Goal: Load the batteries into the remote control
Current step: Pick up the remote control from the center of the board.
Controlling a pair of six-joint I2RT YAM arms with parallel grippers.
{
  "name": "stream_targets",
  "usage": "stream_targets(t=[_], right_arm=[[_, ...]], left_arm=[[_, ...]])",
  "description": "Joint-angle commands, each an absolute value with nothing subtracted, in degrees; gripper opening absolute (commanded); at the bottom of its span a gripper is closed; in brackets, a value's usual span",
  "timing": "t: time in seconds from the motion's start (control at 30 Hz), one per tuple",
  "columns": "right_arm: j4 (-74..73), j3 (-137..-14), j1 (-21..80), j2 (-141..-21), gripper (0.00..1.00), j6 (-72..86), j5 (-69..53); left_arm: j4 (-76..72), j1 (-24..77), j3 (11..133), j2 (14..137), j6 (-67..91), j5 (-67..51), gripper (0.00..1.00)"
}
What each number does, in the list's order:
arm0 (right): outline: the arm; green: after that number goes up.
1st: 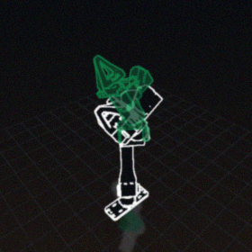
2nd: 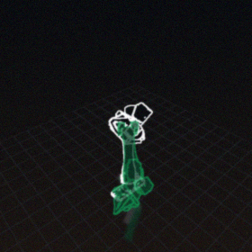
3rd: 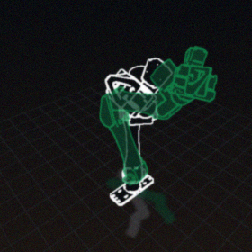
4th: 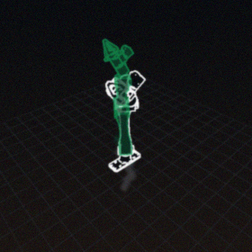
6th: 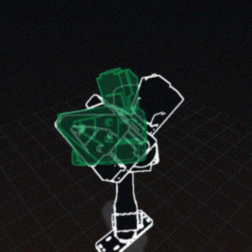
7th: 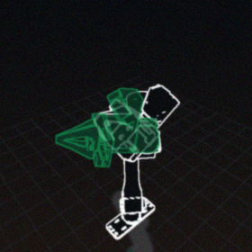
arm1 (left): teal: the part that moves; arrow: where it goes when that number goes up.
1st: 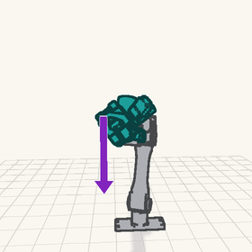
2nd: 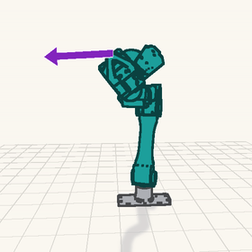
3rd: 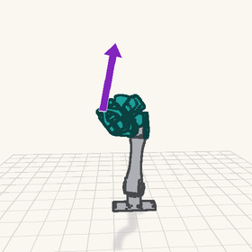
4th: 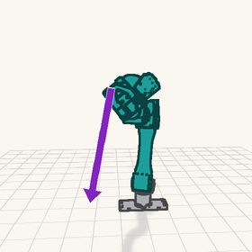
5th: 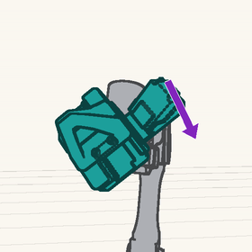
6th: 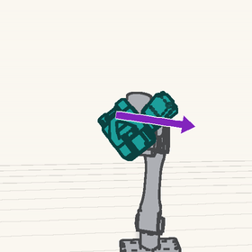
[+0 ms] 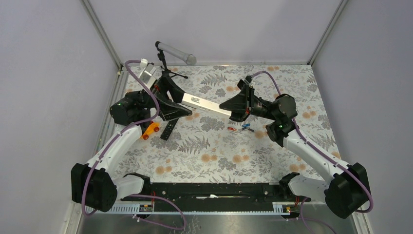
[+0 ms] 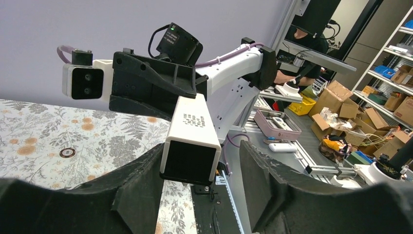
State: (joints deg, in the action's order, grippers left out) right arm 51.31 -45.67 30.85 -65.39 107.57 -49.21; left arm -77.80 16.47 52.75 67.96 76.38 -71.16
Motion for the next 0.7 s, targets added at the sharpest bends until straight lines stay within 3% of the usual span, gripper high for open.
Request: stream_targets(t=[0.0,0.3,0.5,0.67], right_arm=[[55.73,-45.88,30.76,-65.61,0.00,109.93,-50.21],[51.71,-45.77,30.76,-65.25,0.00,110.26,-51.07],[53.21,-44.98,30.76,-65.40,0.00,111.52,-50.52],[57.19,-44.17,30.72,-65.89,0.00,114.00,-49.65]], left_arm=[[-80.83,16.87,52.73,66.97,75.23,-68.05,0.57],[-68.83,20.10,53.39,65.67,63.83,-66.99,0.63],[-51.54,21.77,53.51,62.32,50.61,-65.39,0.53],[-53.25,21.84,51.95,61.00,50.78,-65.00,0.58]])
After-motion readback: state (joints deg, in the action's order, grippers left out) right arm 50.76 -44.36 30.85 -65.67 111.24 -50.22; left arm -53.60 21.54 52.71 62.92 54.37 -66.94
